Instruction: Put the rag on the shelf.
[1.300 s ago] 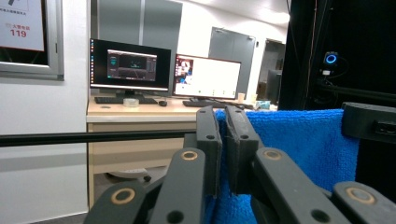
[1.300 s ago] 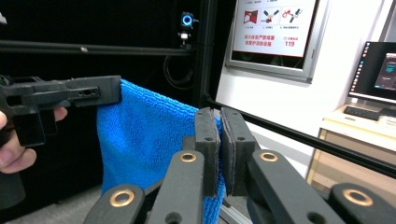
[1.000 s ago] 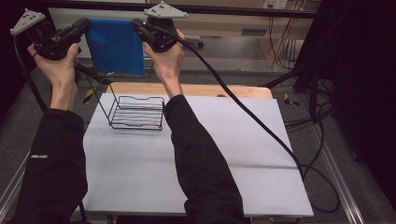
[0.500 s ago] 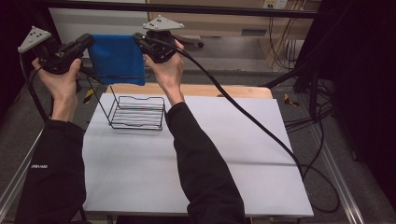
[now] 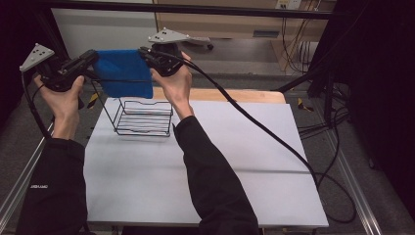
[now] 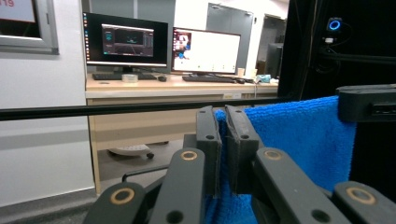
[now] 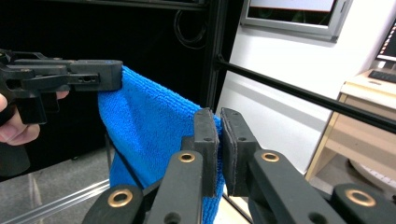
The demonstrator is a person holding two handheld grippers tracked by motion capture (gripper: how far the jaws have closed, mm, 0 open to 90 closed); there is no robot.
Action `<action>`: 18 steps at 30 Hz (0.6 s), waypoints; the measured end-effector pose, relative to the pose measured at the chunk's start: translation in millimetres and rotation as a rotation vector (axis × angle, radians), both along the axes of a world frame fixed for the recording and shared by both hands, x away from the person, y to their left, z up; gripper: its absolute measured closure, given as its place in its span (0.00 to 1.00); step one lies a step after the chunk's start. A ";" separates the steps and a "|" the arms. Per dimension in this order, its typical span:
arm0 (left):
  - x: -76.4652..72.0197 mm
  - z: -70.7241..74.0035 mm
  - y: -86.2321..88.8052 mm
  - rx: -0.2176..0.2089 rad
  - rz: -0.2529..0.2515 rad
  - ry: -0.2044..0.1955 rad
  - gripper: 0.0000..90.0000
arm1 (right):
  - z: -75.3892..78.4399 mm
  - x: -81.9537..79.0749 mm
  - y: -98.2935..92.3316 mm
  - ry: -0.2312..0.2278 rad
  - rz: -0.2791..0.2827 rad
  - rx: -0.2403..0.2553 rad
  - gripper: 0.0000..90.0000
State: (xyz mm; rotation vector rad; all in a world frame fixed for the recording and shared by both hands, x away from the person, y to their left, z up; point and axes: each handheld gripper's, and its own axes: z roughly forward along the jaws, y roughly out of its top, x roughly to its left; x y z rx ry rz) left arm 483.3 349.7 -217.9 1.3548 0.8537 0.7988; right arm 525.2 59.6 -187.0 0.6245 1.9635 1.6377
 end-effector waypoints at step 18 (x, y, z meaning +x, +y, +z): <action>-17.8 -12.4 9.2 0.018 -0.033 0.026 0.94 | -5.6 -21.5 0.6 0.017 0.072 -0.033 0.95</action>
